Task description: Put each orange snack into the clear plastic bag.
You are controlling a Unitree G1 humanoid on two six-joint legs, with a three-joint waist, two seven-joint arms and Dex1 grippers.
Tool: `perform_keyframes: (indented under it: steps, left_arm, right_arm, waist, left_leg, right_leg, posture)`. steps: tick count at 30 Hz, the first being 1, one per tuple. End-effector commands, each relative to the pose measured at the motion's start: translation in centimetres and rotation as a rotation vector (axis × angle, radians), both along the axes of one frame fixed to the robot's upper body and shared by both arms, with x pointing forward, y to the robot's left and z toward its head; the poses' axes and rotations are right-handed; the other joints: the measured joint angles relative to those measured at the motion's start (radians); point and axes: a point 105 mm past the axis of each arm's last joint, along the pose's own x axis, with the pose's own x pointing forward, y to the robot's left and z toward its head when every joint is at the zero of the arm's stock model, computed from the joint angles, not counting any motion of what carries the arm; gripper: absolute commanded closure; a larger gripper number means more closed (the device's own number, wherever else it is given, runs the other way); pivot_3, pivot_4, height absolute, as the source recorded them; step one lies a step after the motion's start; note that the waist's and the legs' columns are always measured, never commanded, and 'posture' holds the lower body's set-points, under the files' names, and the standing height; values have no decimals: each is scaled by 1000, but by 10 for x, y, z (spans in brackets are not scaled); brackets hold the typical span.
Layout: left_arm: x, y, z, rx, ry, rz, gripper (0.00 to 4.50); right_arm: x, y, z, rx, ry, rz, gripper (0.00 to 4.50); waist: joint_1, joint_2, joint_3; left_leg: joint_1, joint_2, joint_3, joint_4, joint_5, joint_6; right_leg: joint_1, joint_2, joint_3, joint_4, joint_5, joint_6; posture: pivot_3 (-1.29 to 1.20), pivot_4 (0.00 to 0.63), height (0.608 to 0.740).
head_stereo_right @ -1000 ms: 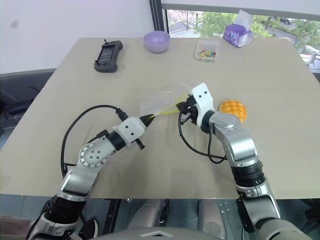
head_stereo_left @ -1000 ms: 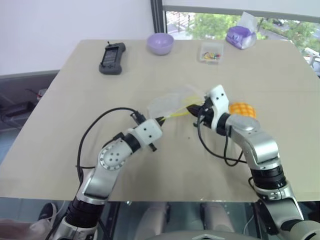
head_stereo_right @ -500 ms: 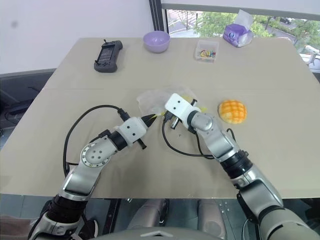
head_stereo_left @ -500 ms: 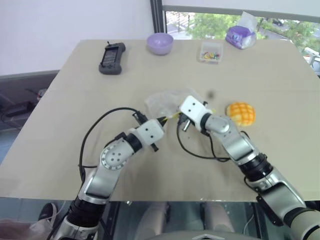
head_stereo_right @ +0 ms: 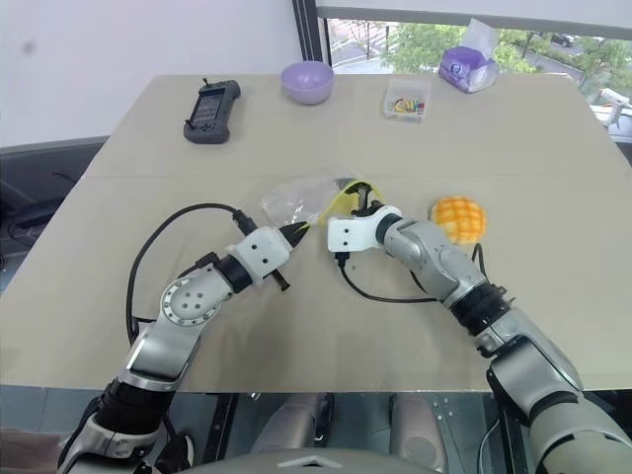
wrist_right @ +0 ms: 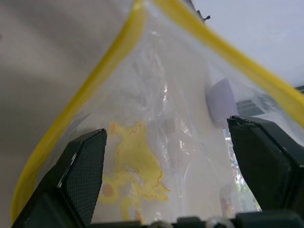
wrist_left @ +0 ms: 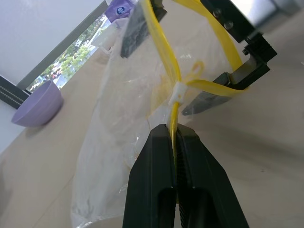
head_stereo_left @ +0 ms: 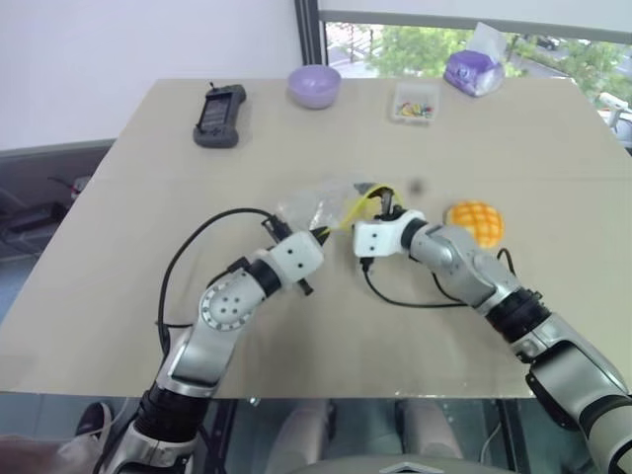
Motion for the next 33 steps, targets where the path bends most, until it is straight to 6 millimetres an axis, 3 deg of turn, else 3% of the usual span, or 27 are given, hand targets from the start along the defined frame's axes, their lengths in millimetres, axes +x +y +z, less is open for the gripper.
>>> perform_keyframes:
  steps: [1,6,11,17,22,27,33]
  left_arm:
    - [0,-3,12,-7,-56,-19,4500]
    - [1,-6,13,-12,-63,-30,4500]
    - [1,-12,13,-17,-66,-54,4500]
    - [0,-11,16,-29,-70,-58,4500]
    - [0,-9,17,-29,-71,-50,4500]
    - [1,-9,16,-28,-71,-46,4500]
    - [2,-6,15,-21,-71,-32,4500]
  right_arm:
    - [-1,4,10,-1,-58,29,41]
    - [1,4,16,30,-90,28,41]
    - [-6,14,7,20,-56,89,41]
    - [28,-29,5,10,-41,-181,41]
    - [40,-55,4,-14,-36,-308,41]
    - [35,-51,4,-3,-26,-274,41]
    - [1,-21,14,99,53,15,41]
  waist:
    - [1,0,0]
    - [1,0,0]
    - [0,0,0]
    - [3,0,0]
    - [2,0,0]
    - [2,0,0]
    - [2,0,0]
  left_leg:
    - [0,0,0,0,0,0]
    - [0,0,0,0,0,0]
    - [0,0,0,0,0,0]
    - [0,0,0,0,0,0]
    - [0,0,0,0,0,0]
    - [0,0,0,0,0,0]
    - [0,0,0,0,0,0]
  right_leg:
    - [0,0,0,0,0,0]
    - [0,0,0,0,0,0]
    - [0,0,0,0,0,0]
    - [0,0,0,0,0,0]
    - [0,0,0,1,0,0]
    - [0,0,0,1,0,0]
    - [0,0,0,1,0,0]
  posture:
    - [0,150,740]
    - [0,150,740]
    - [0,150,740]
    - [0,150,740]
    - [0,150,740]
    - [0,150,740]
    - [0,150,740]
